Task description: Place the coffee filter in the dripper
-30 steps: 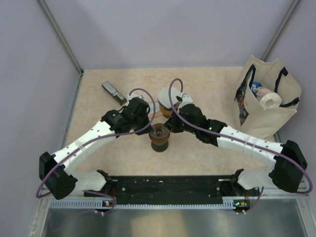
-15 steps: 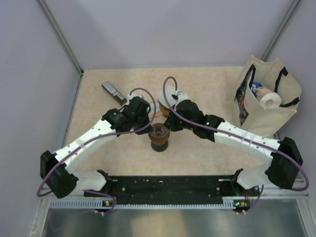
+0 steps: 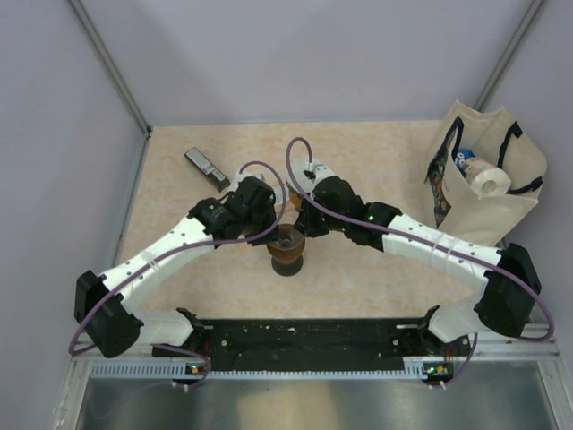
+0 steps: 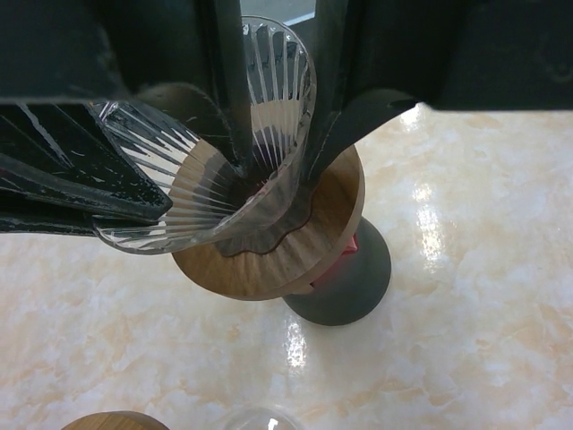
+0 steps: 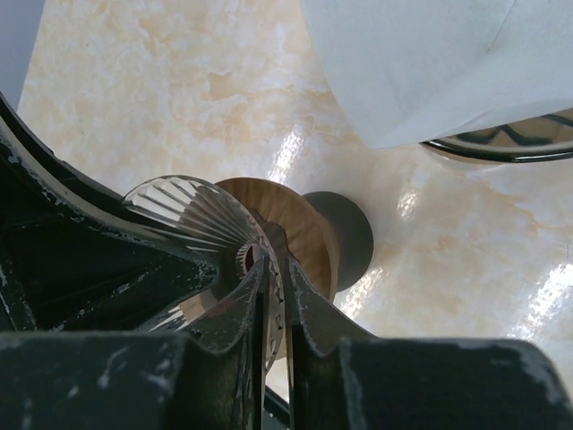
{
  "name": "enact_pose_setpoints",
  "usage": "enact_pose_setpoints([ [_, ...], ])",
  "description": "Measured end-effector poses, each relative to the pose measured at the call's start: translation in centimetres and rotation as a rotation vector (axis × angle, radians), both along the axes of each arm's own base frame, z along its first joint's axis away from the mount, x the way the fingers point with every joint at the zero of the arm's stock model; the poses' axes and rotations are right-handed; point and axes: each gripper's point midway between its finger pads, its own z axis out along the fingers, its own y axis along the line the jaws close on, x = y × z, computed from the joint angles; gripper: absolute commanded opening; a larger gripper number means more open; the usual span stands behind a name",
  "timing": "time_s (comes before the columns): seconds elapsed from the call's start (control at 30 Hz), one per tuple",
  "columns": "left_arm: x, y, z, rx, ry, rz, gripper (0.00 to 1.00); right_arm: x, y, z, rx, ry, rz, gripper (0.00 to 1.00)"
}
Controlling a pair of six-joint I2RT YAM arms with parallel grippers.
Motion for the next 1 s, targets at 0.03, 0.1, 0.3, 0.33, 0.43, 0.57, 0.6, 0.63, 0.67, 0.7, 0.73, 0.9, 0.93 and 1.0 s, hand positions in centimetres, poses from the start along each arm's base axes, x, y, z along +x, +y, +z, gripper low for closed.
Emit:
enact_pose_setpoints([
  [0.03,0.0,0.0,0.0,-0.002,-0.002,-0.001,0.43,0.0,0.0,0.0,-0.005,0.002,0.003,0.17],
  [0.1,0.1,-0.2,0.3,-0.009,-0.014,-0.006,0.50,-0.2,0.0,-0.3,-0.017,0.012,0.010,0.22],
  [0.3,0.3,0.1,1.2,-0.015,-0.056,-0.001,0.66,-0.8,-0.2,-1.3,-0.058,0.048,0.025,0.29],
  [0.33,0.3,0.2,1.4,-0.014,-0.066,0.000,0.66,-0.8,-0.3,-1.4,-0.064,0.052,0.026,0.31],
  [0.43,0.5,0.6,2.0,-0.013,-0.093,0.009,0.72,-0.8,-0.3,-1.5,-0.079,0.062,0.027,0.35],
  [0.57,0.5,1.0,2.9,-0.020,-0.130,0.013,0.85,-0.9,-0.4,-1.0,-0.088,0.065,0.030,0.47],
  [0.6,0.5,1.1,3.1,-0.022,-0.139,0.015,0.89,-0.8,-0.3,-0.7,-0.086,0.061,0.031,0.49],
  [0.63,0.6,1.2,3.4,-0.024,-0.148,0.017,0.95,-0.8,-0.2,-0.4,-0.082,0.057,0.033,0.51],
  [0.67,0.6,1.3,3.7,-0.027,-0.159,0.019,0.99,-0.7,-0.1,-0.1,-0.077,0.052,0.032,0.53],
  [0.7,0.6,1.4,3.9,-0.028,-0.169,0.018,0.99,-0.6,0.0,0.3,-0.071,0.046,0.033,0.56],
  [0.73,0.6,1.5,4.2,-0.031,-0.182,0.021,0.99,-0.5,0.1,0.6,-0.066,0.040,0.034,0.64],
  [0.9,0.6,2.9,6.7,-0.052,-0.277,0.050,0.99,-0.1,0.3,1.7,-0.057,0.015,0.029,0.97],
  [0.93,0.6,3.3,7.2,-0.056,-0.296,0.059,0.99,0.1,0.1,1.9,-0.060,0.003,0.024,0.99],
  [1.0,0.6,4.5,8.5,-0.054,-0.351,0.095,0.99,0.3,-0.2,2.3,-0.064,-0.017,0.013,0.99],
])
